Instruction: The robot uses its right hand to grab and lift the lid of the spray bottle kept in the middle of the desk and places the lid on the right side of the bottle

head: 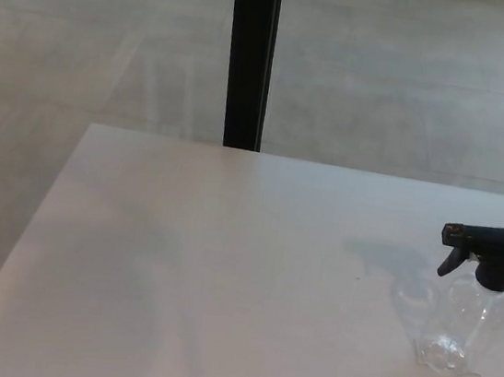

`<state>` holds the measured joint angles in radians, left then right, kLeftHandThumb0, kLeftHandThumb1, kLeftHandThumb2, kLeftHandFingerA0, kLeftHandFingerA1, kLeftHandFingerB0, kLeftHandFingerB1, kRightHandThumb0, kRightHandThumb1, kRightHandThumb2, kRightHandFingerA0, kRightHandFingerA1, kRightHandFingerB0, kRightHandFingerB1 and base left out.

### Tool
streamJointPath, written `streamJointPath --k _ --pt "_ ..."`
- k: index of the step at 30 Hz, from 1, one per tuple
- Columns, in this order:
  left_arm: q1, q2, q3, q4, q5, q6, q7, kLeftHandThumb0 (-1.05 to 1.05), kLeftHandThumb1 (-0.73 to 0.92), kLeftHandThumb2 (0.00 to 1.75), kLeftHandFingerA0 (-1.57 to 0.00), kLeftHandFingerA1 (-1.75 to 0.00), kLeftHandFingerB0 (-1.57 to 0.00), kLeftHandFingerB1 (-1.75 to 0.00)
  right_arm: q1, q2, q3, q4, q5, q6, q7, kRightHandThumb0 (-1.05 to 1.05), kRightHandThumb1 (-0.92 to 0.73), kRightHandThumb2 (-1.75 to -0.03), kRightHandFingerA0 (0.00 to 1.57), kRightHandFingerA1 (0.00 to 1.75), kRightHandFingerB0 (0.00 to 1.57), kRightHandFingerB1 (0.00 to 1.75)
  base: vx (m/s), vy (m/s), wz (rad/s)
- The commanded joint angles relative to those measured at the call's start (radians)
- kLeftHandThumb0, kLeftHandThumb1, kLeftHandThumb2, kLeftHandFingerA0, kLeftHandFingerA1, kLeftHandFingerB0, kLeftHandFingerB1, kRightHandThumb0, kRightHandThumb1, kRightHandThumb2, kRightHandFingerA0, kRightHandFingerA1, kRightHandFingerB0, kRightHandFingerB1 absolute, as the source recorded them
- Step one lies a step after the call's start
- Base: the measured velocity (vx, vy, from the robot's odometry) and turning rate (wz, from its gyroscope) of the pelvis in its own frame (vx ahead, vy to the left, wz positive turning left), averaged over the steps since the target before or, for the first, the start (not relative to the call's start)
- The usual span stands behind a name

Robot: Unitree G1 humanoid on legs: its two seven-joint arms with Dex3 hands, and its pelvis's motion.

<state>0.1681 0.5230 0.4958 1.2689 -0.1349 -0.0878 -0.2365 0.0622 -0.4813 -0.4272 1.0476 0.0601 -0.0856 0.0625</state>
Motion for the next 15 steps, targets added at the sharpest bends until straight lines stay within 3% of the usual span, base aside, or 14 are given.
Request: streamJointPath --k 1,3,4,5,6,7,8,9,10,11,13,15 --pt "0.004 0.01 0.021 0.011 -0.042 -0.03 -0.03 -0.73 0.82 0.64 -0.57 -0.56 -0.42 -0.42 -0.043 -0.063 -0.107 0.031 0.09 0.032 -0.104 -0.73 -0.57 -0.98 0.64 1.14 0.0 0.24 0.0 0.0 0.0" --pt "0.007 0.007 0.026 0.015 -0.047 -0.04 -0.045 -0.75 0.82 0.65 -0.55 -0.55 -0.4 -0.42 -0.077 -0.084 -0.197 0.013 0.152 0.083 -0.156 -0.78 -0.58 -0.91 0.57 1.04 0.02 0.21 0.0 0.0 0.0" --pt "0.009 0.008 0.031 0.016 -0.052 -0.037 -0.053 -0.75 0.82 0.65 -0.55 -0.56 -0.4 -0.42 -0.093 -0.1 -0.232 0.011 0.171 0.098 -0.176 -0.8 -0.56 -0.96 0.7 1.08 0.01 0.17 0.0 0.0 0.0" --pt "0.008 0.009 0.03 0.018 -0.049 -0.037 -0.05 -0.72 0.64 1.04 -0.48 -0.63 -0.33 -0.53 -0.104 -0.112 -0.259 0.005 0.183 0.099 -0.171 -0.75 -0.68 -0.67 0.59 1.18 0.0 0.14 0.0 0.0 0.0" --pt "0.005 0.011 0.028 0.019 -0.046 -0.032 -0.044 -0.72 0.63 1.03 -0.5 -0.63 -0.36 -0.54 -0.114 -0.124 -0.279 0.003 0.19 0.102 -0.17 -0.73 -0.72 -0.62 0.33 0.75 0.0 0.15 0.0 0.0 0.0" --pt "0.002 0.014 0.026 0.019 -0.044 -0.026 -0.036 -0.72 0.63 1.03 -0.5 -0.63 -0.36 -0.54 -0.124 -0.136 -0.295 0.005 0.193 0.107 -0.172 -0.73 -0.72 -0.62 0.33 0.75 0.0 0.15 0.0 0.0 0.0" --pt "-0.003 0.016 0.025 0.022 -0.043 -0.023 -0.029 -0.74 0.81 0.64 -0.57 -0.54 -0.44 -0.41 -0.153 -0.16 -0.32 0.017 0.207 0.117 -0.177 -0.72 -0.71 -0.61 0.24 0.57 0.0 0.19 0.0 0.0 0.0" --pt "-0.002 0.015 0.03 0.018 -0.05 -0.026 -0.037 -0.73 0.81 0.65 -0.56 -0.54 -0.42 -0.42 -0.202 -0.193 -0.355 -0.009 0.231 0.135 -0.19 -0.81 -0.56 -0.92 0.21 0.62 0.0 0.23 0.0 0.0 0.0" --pt "0.0 0.018 0.029 0.016 -0.049 -0.032 -0.037 -0.73 0.81 0.64 -0.57 -0.54 -0.42 -0.42 -0.232 -0.208 -0.374 -0.045 0.245 0.159 -0.19 -0.76 -0.56 -0.92 0.34 0.75 0.0 0.26 0.0 0.0 0.0" --pt "0.003 0.022 0.025 0.01 -0.047 -0.037 -0.049 -0.72 0.83 0.65 -0.55 -0.54 -0.4 -0.41 -0.251 -0.221 -0.37 -0.071 0.235 0.151 -0.173 -0.7 -0.7 -0.61 0.44 0.93 0.0 0.24 0.0 0.0 0.0" --pt "-0.004 0.03 0.016 0.01 -0.039 -0.037 -0.045 -0.74 0.83 0.65 -0.56 -0.54 -0.42 -0.41 -0.278 -0.212 -0.384 -0.17 0.263 0.111 -0.108 -0.65 -0.7 -0.61 0.24 0.52 0.0 0.22 0.0 0.0 0.0" --pt "-0.013 0.03 0.012 0.014 -0.035 -0.034 -0.027 -0.75 0.82 0.64 -0.58 -0.55 -0.43 -0.41 -0.299 -0.21 -0.371 -0.332 0.294 0.135 -0.034 -0.65 -0.7 -0.61 0.24 0.55 0.0 0.21 0.0 0.0 0.0"
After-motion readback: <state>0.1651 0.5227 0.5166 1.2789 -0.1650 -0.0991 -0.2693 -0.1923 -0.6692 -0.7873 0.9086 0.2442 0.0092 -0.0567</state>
